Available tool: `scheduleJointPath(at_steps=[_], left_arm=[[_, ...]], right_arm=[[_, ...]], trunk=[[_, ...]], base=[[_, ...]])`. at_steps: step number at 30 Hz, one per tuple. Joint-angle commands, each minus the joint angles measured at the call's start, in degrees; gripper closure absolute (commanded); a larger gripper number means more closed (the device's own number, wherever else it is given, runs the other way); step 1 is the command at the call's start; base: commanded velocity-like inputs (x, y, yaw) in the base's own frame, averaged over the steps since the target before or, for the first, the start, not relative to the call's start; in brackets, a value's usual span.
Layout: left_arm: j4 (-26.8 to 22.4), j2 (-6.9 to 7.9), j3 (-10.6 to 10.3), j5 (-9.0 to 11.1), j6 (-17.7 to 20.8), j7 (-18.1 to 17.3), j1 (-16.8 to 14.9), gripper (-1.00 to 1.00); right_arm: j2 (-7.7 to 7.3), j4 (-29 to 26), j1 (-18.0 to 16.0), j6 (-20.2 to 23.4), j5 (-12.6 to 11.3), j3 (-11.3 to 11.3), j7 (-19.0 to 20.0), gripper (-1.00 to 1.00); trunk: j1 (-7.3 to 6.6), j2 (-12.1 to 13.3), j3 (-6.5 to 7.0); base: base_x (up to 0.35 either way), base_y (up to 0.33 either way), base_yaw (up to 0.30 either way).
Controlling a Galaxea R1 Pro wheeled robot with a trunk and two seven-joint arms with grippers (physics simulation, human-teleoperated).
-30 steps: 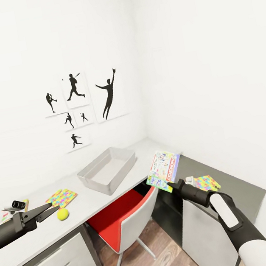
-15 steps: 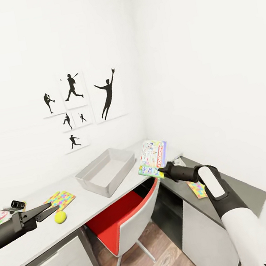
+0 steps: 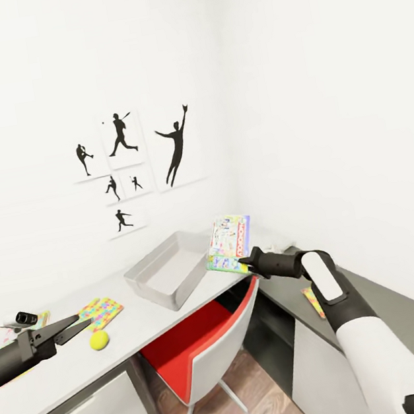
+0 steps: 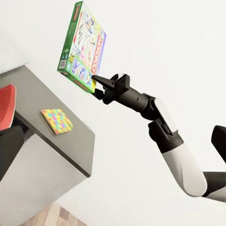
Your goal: Put all the toys in the child's room - the three board games (two on the bed and one on the table), the two jigsaw puzzles on the table, and the tennis ball on the table - inside the toy box on the table in the child's room.
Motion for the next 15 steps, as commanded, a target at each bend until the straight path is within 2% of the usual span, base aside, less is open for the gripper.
scheduleJointPath(at_steps=[1,5,12,15], left_arm=[[0.0,0.01,-0.1,0.0,0.3,-0.1,-0.1,-1.0],[0.0,0.01,-0.3,0.0,0.3,-0.1,-0.1,-1.0],[0.0,0.01,-0.3,0.0,0.3,-0.2,-0.1,-1.0],[0.0,0.01,-0.4,0.0,0.3,-0.1,-0.1,-1.0]], right_arm=[[0.12,-0.1,-0.1,0.3,0.6,-0.3,0.5,1.0],[0.17,-0.2,0.0,0.2,0.7,-0.2,0.6,1.0],[0.05,-0.5,0.0,0.2,1.0,-0.2,0.5,1.0],[0.06,-0.5,0.0,0.2,1.0,-0.2,0.5,1.0]], trunk=[[0.03,-0.1,-0.12],[0.03,-0.1,-0.15],[0.03,-0.1,-0.15],[0.03,-0.1,-0.15]], base=[[0.041,0.0,0.279],[0.117,0.0,0.187],[0.034,0.0,0.007],[0.138,0.0,0.074]])
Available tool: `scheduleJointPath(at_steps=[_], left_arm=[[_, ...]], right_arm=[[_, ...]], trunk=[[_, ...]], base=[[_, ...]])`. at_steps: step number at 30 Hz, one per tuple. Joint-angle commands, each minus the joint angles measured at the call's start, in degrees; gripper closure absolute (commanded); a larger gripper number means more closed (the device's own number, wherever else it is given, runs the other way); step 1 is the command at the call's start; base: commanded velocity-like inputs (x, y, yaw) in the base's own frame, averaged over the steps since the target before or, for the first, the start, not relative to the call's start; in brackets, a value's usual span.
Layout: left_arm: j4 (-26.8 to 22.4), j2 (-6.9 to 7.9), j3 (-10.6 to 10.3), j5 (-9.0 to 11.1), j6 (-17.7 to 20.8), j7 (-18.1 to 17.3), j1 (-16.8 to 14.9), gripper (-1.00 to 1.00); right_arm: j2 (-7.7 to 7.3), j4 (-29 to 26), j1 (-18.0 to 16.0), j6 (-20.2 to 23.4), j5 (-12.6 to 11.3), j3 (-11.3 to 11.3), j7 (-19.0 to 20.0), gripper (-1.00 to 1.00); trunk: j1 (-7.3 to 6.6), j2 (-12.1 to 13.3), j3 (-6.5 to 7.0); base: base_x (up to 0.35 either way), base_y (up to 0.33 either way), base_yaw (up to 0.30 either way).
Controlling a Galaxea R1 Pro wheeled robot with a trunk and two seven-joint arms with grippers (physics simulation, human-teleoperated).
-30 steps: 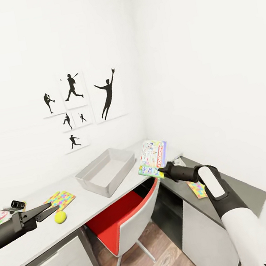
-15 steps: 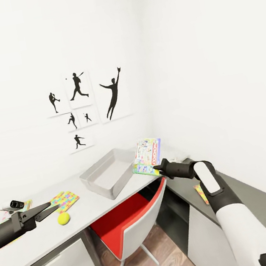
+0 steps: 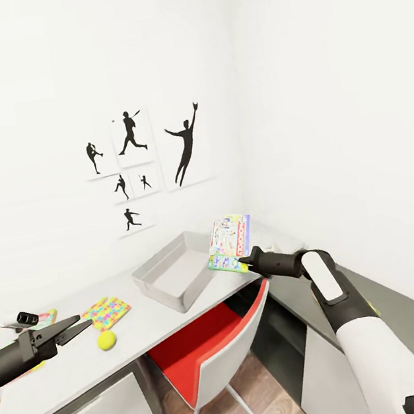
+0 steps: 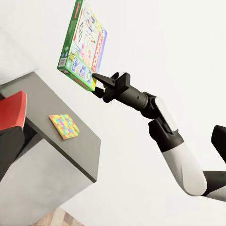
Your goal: Put all the toys in the child's room - the three board games (two on the bed and one on the table), the two jigsaw puzzles on the table, and the tennis ball on the table - inside the toy box on the table in the child's room.
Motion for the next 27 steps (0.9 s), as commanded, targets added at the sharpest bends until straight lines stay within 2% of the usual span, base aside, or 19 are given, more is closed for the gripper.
scheduleJointPath(at_steps=[1,15,27], left_arm=[[0.0,0.01,0.0,0.0,0.3,-0.2,-0.1,-1.0],[0.0,0.01,0.1,0.0,0.3,-0.2,-0.1,-1.0],[0.0,0.01,0.2,0.0,0.3,-0.2,-0.1,-1.0]], right_arm=[[0.06,0.0,-0.1,0.4,0.5,-0.3,0.5,1.0],[0.05,0.0,-0.1,0.4,0.6,-0.3,0.5,1.0],[0.05,0.1,-0.1,0.4,0.6,-0.3,0.5,1.0]], trunk=[[0.05,-0.1,-0.12],[0.05,-0.1,-0.12],[0.05,-0.1,-0.12]], base=[[0.248,0.0,0.2],[0.312,-0.013,0.28],[0.296,-0.179,0.26]])
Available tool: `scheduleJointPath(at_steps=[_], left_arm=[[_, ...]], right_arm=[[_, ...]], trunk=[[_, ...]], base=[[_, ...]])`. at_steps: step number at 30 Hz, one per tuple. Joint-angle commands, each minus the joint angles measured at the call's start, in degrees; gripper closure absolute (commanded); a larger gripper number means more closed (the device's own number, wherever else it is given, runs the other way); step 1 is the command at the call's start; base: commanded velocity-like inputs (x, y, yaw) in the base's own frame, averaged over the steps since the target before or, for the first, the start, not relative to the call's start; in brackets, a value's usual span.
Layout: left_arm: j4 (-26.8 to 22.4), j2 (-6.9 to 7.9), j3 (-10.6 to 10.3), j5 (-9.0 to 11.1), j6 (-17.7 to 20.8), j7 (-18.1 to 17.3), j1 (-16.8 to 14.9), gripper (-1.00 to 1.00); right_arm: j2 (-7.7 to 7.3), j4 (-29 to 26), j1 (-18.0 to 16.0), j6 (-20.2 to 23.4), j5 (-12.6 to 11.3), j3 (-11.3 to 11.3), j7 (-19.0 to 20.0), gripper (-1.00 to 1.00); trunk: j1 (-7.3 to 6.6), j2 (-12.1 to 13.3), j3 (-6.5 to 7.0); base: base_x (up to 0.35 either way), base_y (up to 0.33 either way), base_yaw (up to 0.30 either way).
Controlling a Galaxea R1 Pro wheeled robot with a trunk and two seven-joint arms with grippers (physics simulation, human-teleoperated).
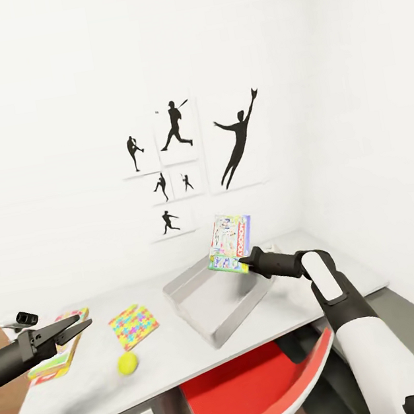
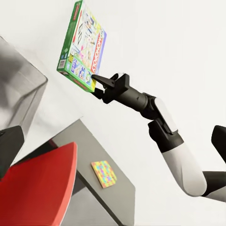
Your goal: Put all the toys in the child's room - the three board games (two on the bed and one on the table), the two jigsaw puzzles on the table, and the tennis ball on the table - inside the toy box on the table in the child's room.
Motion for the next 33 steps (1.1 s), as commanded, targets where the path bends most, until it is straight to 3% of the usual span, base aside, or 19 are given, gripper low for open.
scheduleJointPath(at_steps=[1,17,33], left_arm=[[0.0,0.01,0.0,0.0,0.3,-0.1,-0.1,-1.0],[0.0,0.01,0.0,0.0,0.3,-0.1,-0.1,-1.0],[0.0,0.01,0.1,0.0,0.3,-0.1,-0.1,-1.0]], right_arm=[[0.06,0.0,-0.1,0.3,0.2,-0.3,0.6,1.0],[0.05,-0.1,-0.1,0.3,0.2,-0.2,0.6,1.0],[0.0,-0.1,-0.1,0.3,0.2,-0.2,0.7,1.0]], trunk=[[0.06,-0.1,-0.12],[0.06,-0.1,-0.08],[0.06,-0.1,-0.07]], base=[[0.26,-0.196,0.042],[0.253,-0.099,0.06],[0.156,-0.086,0.022]])
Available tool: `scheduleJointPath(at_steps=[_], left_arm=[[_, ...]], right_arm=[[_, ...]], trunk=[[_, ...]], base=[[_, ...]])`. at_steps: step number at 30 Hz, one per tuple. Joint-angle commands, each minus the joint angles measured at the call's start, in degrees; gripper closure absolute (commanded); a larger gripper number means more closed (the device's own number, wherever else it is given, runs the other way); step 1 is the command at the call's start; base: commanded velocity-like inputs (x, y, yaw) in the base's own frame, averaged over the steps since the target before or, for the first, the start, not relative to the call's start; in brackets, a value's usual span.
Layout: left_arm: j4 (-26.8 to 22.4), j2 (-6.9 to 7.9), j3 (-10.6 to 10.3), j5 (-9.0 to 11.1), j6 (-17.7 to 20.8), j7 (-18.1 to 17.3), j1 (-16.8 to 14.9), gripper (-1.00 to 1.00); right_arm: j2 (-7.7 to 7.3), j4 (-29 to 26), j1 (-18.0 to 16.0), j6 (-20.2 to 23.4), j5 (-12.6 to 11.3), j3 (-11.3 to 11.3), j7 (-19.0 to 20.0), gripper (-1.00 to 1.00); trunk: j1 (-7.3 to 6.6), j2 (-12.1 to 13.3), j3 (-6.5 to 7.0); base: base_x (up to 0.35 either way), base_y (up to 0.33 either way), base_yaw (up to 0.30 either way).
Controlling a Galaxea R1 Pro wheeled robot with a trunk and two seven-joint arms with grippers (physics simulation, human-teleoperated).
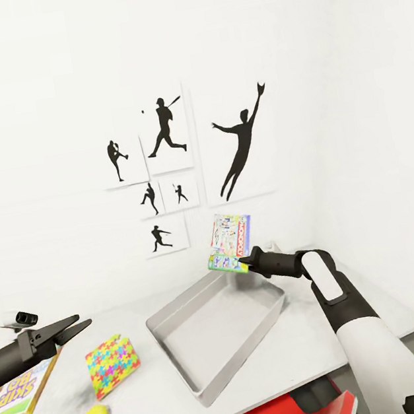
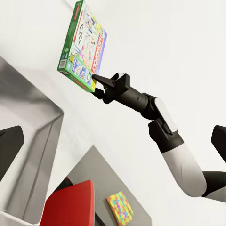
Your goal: Put all the toys in the child's room - the three board games (two on the bed and one on the table), the two jigsaw puzzles on the table, and the tennis ball on the table - inside the toy box on the table in the child's room.
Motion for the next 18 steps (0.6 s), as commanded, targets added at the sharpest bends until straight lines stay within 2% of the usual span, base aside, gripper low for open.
scheduleJointPath(at_steps=[1,10,18], left_arm=[[0.0,0.02,0.0,0.0,0.3,-0.1,-0.1,-1.0],[0.0,0.02,0.1,0.0,0.3,-0.1,-0.1,-1.0],[0.0,0.02,0.0,0.0,0.3,-0.1,-0.1,-1.0]], right_arm=[[0.06,0.0,-0.1,0.3,0.5,-0.3,0.6,1.0],[0.11,0.0,-0.1,0.3,0.5,-0.2,0.6,1.0],[0.02,0.0,0.0,0.3,0.5,-0.2,0.6,1.0]], trunk=[[0.04,-0.1,-0.12],[0.04,-0.1,-0.12],[0.04,-0.1,-0.12]], base=[[0.099,-0.139,0.0],[0.083,-0.031,0.0],[0.02,0.006,0.0]])
